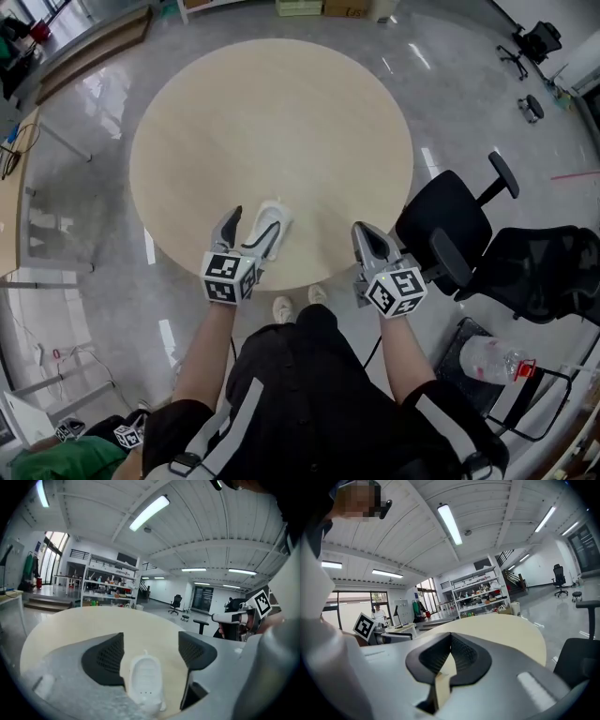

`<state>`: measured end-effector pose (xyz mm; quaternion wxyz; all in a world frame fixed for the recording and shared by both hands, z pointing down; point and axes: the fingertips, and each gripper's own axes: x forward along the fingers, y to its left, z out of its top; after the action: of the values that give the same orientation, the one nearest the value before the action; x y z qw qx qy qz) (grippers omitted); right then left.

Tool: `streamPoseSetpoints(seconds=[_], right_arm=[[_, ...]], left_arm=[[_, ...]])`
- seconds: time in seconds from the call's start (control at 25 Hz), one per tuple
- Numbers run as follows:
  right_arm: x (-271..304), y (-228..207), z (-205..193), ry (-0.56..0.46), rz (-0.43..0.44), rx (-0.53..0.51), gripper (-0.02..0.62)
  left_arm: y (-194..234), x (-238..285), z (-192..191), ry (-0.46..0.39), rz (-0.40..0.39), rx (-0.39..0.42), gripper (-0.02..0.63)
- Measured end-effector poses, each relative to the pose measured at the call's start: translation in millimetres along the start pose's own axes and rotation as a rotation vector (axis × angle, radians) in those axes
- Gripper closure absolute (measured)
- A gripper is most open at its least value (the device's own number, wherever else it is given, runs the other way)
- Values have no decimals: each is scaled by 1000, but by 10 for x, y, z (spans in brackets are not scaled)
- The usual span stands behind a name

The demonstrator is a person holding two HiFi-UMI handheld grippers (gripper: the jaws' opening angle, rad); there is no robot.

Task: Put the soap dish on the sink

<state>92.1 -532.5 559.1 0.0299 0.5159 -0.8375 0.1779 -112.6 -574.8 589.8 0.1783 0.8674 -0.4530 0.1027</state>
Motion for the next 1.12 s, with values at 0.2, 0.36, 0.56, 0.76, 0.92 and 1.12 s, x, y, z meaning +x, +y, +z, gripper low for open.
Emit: streamPoseSetpoints(seconds=[0.2, 0.36, 0.56, 0.76, 0.92, 1.12], right_arm=[[-112, 97, 147, -32, 43, -32, 589], [-240, 156, 306, -74, 86, -56, 589], [-491, 147, 501, -119, 120, -85, 589], [-844, 3, 556, -132, 140, -111, 589], [-1061, -74, 597, -150, 162, -117, 589], [-1297, -138, 592, -158, 207, -119, 589]], left_arm=[[78, -397, 276, -137, 139, 34, 606], [-24, -578, 428, -205, 141, 19, 607], [-249, -808, 592, -285, 156, 16, 607], [-558, -966, 625, -341, 194, 16, 607], [-799, -1107, 592, -362, 226, 27, 607], [-1091, -1301, 534, -386, 267, 34, 606]])
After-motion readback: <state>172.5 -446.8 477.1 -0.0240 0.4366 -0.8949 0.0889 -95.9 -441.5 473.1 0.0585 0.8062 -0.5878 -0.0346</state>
